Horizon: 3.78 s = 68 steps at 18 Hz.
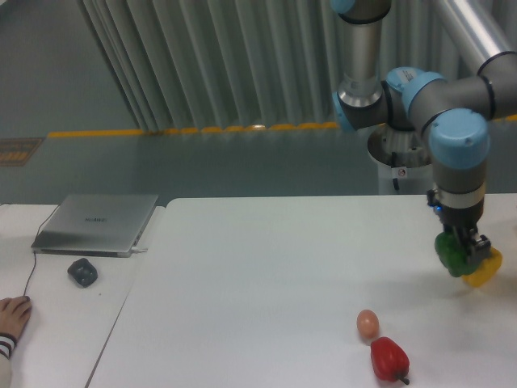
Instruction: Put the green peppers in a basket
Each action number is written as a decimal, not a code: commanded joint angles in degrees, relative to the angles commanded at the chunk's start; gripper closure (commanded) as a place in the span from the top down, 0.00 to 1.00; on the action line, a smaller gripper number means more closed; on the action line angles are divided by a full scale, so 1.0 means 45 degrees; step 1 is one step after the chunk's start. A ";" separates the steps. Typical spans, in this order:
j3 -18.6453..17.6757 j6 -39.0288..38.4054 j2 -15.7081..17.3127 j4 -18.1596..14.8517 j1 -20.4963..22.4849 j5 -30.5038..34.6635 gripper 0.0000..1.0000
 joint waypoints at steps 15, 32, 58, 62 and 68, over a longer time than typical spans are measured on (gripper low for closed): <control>0.0801 0.0405 0.0000 -0.1348 0.0448 -0.0099 0.43; 0.0645 0.7008 -0.0175 0.0213 0.2947 0.1874 0.43; 0.0176 0.8165 -0.0683 0.2070 0.4473 0.0430 1.00; 0.0176 0.7445 -0.0450 0.2031 0.4240 -0.0662 1.00; 0.0176 0.6252 -0.0157 0.1914 0.3010 -0.0802 1.00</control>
